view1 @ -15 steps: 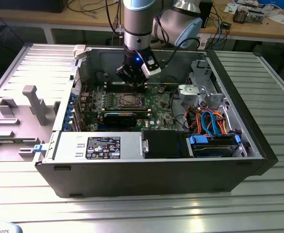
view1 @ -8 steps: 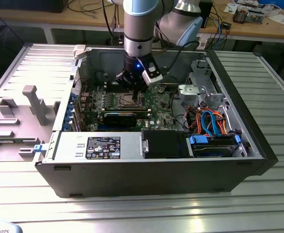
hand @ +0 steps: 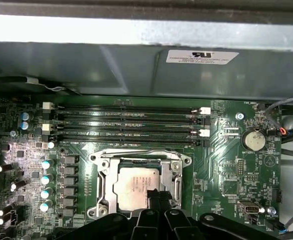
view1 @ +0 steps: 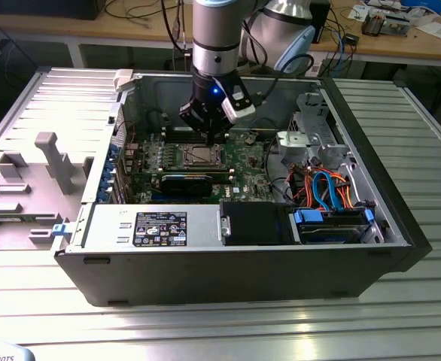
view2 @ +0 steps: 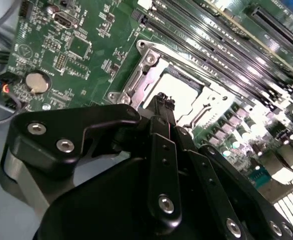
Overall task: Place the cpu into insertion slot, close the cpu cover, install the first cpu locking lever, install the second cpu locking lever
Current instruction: 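Install the first cpu locking lever, then install the second cpu locking lever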
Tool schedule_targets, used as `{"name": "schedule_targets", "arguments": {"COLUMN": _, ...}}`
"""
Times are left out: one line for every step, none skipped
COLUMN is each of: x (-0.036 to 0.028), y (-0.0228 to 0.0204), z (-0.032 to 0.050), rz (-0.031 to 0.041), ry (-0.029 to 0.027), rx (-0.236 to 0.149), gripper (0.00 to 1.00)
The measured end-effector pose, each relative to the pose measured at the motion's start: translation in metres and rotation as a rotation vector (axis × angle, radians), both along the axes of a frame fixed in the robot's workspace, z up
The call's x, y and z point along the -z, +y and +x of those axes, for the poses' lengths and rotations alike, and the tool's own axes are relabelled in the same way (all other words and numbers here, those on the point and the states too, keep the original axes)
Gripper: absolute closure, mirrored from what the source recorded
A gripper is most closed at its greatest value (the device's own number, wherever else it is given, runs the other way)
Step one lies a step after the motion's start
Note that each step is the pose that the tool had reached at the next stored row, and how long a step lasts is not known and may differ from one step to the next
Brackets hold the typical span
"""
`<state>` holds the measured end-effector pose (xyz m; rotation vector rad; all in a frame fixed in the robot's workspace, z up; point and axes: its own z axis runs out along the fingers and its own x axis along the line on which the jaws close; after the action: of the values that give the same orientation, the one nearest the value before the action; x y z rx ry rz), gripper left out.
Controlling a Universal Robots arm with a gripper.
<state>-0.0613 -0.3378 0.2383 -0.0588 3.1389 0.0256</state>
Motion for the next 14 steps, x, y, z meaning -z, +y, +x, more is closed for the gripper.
{"name": "schedule_targets", "arguments": {"x": 0.0, "y": 0.0, "z": 0.0, "rz": 0.0, "ry": 0.0, "rx": 0.0, "gripper": 0.89}}
{"name": "schedule_targets", "arguments": {"x": 0.0, "y": 0.0, "z": 0.0, "rz": 0.0, "ry": 0.0, "rx": 0.0, "gripper": 0.89}}
{"name": "schedule_targets", "arguments": {"x": -0.0002, "y": 0.0, "z": 0.0, "rz": -0.0002, "ry": 0.0001, "rx": 0.0, "gripper": 0.89}}
{"name": "schedule_targets", "arguments": {"x": -0.0002, "y": 0.0, "z": 0.0, "rz": -0.0002, "ry": 0.0001, "rx": 0.0, "gripper": 0.89}}
{"name": "schedule_targets", "arguments": {"x": -0.0002, "y": 0.0, "z": 0.0, "rz": -0.0001, "ry": 0.0001, "rx": 0.0, "gripper": 0.89}}
{"name": "schedule_targets", "arguments": {"x": -0.0003, "y": 0.0, "z": 0.0, "rz": -0.0002, "ry": 0.0002, "rx": 0.0, "gripper": 0.89}}
{"name": "schedule_targets", "arguments": {"x": -0.0003, "y": 0.0, "z": 0.0, "rz": -0.0002, "ry": 0.0001, "rx": 0.0, "gripper": 0.89}}
{"name": "schedule_targets", "arguments": {"x": -0.0003, "y": 0.0, "z": 0.0, "rz": -0.0001, "ry": 0.0001, "rx": 0.0, "gripper": 0.89}}
{"name": "schedule_targets", "arguments": {"x": -0.0003, "y": 0.0, "z": 0.0, "rz": -0.0002, "ry": 0.0001, "rx": 0.0, "gripper": 0.89}}
{"name": "schedule_targets", "arguments": {"x": -0.0004, "y": 0.0, "z": 0.0, "rz": -0.0002, "ry": 0.0002, "rx": 0.0, "gripper": 0.89}}
{"name": "schedule_targets", "arguments": {"x": -0.0004, "y": 0.0, "z": 0.0, "rz": -0.0002, "ry": 0.0002, "rx": 0.0, "gripper": 0.89}}
{"name": "schedule_targets", "arguments": {"x": -0.0006, "y": -0.0006, "z": 0.0, "rz": -0.0006, "ry": 0.0004, "rx": 0.0, "gripper": 0.89}}
{"name": "schedule_targets", "arguments": {"x": -0.0005, "y": -0.0017, "z": 0.0, "rz": -0.0004, "ry": 0.0003, "rx": 0.0, "gripper": 0.89}}
{"name": "schedule_targets", "arguments": {"x": -0.0003, "y": -0.0031, "z": 0.0, "rz": -0.0002, "ry": 0.0002, "rx": 0.0, "gripper": 0.89}}
